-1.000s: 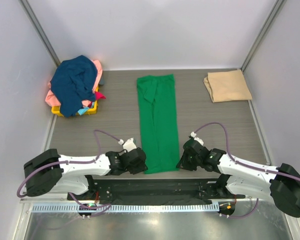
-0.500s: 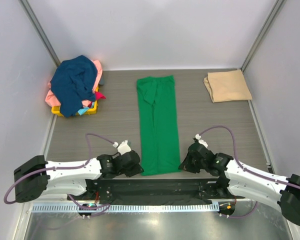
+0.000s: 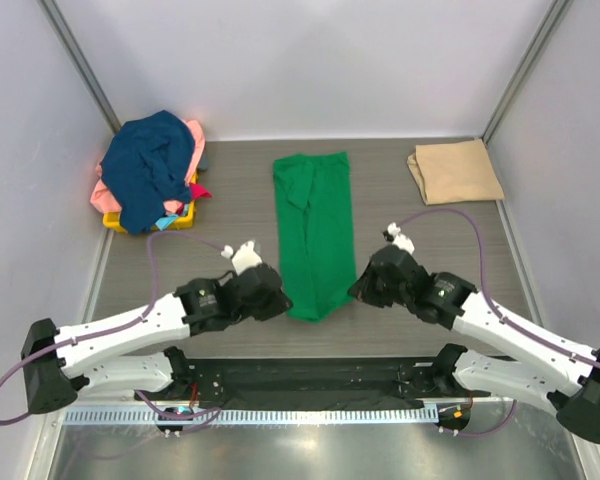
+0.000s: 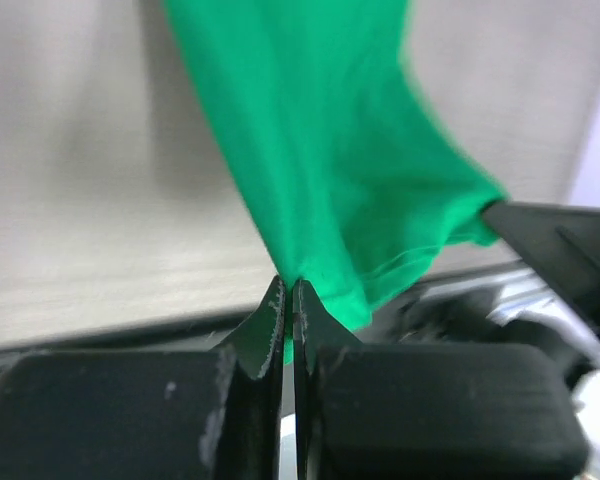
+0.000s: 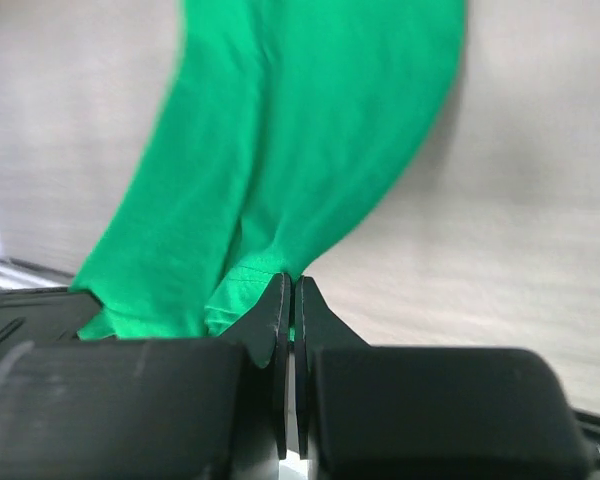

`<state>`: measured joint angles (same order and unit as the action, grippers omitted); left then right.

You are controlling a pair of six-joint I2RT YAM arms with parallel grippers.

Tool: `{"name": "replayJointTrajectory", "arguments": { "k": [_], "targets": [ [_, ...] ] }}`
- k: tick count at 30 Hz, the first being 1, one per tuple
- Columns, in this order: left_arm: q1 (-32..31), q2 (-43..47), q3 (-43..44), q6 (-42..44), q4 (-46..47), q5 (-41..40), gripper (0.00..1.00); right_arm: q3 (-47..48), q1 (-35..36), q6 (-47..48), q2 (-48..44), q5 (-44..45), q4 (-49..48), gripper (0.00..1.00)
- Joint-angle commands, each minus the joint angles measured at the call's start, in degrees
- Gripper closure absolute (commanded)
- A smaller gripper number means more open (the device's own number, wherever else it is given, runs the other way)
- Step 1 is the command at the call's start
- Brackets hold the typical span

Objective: Fold and stack the t-shirts
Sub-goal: Fold the tshirt

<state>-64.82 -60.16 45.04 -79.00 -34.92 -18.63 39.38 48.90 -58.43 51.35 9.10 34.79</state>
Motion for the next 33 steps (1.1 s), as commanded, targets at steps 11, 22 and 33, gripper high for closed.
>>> {"name": "replayJointTrajectory", "arguments": {
  "k": [11,22,33],
  "targets": [
    [27.88,-21.55,23.84,26.69,-1.56,13.34,1.00,28.82,-19.01,19.93,29.73,-0.92,-1.47,0.99],
    [36.43,-44.14,38.71,32.24,-2.08,20.13,1.00,41.30,-26.31,24.24,48.13,-7.43,-3.93,0.99],
    [39.94,-56.64,50.84,34.96,-8.15,19.25,0.94,51.13,-30.09,25.48,61.75,-12.18,-4.55,0.99]
  ]
}}
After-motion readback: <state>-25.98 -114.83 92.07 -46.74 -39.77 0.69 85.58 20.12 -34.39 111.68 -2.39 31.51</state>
